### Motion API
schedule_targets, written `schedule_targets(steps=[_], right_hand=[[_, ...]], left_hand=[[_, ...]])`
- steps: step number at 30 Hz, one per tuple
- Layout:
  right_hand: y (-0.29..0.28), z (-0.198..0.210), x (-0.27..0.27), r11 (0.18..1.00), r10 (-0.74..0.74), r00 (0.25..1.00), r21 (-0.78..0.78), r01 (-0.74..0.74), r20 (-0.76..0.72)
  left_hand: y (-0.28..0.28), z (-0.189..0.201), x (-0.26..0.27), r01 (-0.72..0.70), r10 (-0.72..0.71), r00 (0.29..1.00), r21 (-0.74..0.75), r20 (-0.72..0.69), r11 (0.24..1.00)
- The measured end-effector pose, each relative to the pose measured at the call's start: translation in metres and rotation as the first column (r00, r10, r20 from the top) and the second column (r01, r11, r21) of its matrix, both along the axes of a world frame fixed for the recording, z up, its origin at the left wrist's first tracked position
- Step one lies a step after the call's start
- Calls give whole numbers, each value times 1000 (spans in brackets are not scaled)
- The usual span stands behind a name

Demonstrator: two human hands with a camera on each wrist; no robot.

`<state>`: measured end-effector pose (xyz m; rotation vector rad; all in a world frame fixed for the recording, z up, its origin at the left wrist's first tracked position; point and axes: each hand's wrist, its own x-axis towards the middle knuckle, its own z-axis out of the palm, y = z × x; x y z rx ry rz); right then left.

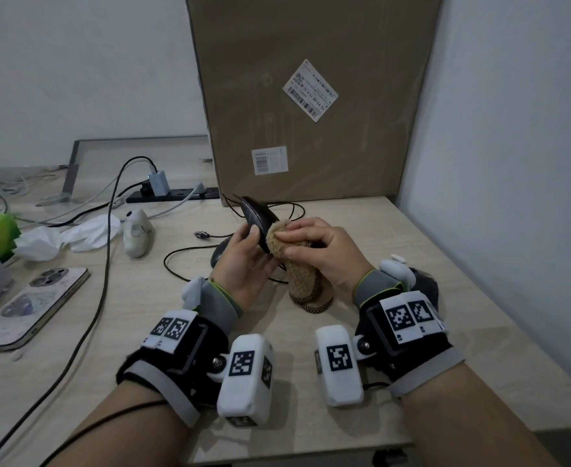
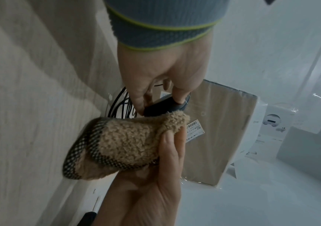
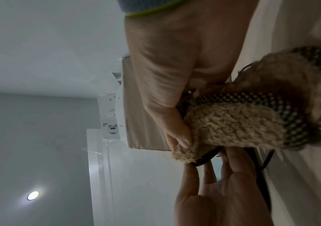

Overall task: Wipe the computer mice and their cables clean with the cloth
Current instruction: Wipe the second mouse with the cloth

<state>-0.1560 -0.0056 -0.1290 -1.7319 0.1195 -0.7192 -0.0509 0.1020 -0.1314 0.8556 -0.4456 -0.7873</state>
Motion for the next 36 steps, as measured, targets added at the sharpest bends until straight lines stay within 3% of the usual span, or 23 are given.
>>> schedule_targets(steps=[8,17,21,26,30,33,36], right_hand=[[1,1,0,993,-118,993,-23,118,10],[-4,-2,6,962,-262,962,107,253,74],[-5,-5,9,949,-271,961,186,256,58],[-9,-8,9,920,-303,953,266,287,20],[-2,-8,10,922,-210,978,331,198,-2],[3,-9,10,954,-166,986,248,167,-27],[1,-7,9,953,-220,976,215,215,0]], left_hand=[[-2,-2,3,26,-24,999,65,-35,998],[-2,-1,-6,106,-119,991,173,63,979],[-2,0,-10,72,-93,990,185,107,980],[-4,0,-4,10,-23,998,228,53,974],[-3,-1,0,-58,47,996,159,74,986],[-3,-2,2,-101,92,993,122,74,987],[-4,-4,3,-85,72,992,132,101,988]])
